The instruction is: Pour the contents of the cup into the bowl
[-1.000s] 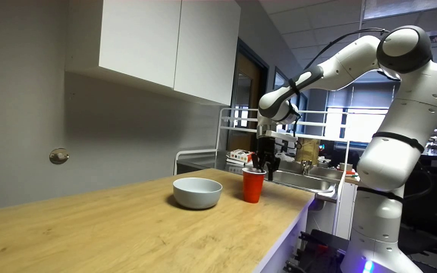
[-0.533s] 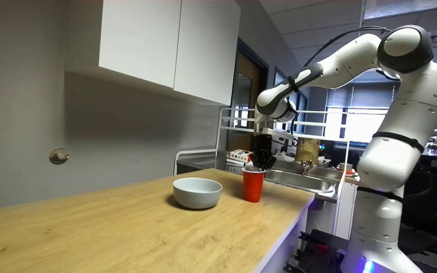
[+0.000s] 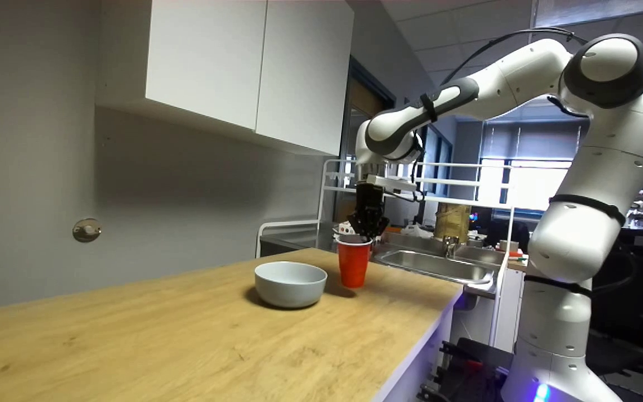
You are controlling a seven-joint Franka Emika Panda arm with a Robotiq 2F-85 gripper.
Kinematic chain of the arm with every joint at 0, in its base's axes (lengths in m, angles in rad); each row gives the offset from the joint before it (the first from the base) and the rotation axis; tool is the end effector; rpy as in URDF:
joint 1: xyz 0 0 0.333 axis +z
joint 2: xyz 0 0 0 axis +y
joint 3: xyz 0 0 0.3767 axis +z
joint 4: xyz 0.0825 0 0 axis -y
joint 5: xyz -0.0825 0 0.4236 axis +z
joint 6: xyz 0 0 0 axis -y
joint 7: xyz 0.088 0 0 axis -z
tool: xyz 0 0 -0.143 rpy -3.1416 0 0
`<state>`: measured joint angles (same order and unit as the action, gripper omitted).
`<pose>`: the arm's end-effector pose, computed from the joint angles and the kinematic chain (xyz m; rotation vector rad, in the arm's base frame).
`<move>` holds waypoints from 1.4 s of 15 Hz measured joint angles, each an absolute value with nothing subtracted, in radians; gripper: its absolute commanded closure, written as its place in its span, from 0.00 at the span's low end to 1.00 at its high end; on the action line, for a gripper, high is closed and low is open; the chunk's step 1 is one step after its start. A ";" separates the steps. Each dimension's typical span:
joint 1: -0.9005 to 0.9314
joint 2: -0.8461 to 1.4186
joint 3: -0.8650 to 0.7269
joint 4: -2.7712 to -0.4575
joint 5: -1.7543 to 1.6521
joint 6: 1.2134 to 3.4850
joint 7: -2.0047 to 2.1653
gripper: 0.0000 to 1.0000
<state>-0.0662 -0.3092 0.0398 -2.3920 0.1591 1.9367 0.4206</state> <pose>0.4409 0.0049 0.4279 -2.9289 0.7755 0.2561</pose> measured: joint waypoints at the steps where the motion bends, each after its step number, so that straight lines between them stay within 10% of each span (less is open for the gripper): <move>1: -0.054 -0.313 0.070 -2.377 0.129 1.938 0.464 0.98; 21: 0.146 -0.165 0.420 -2.238 -0.819 1.787 1.293 0.98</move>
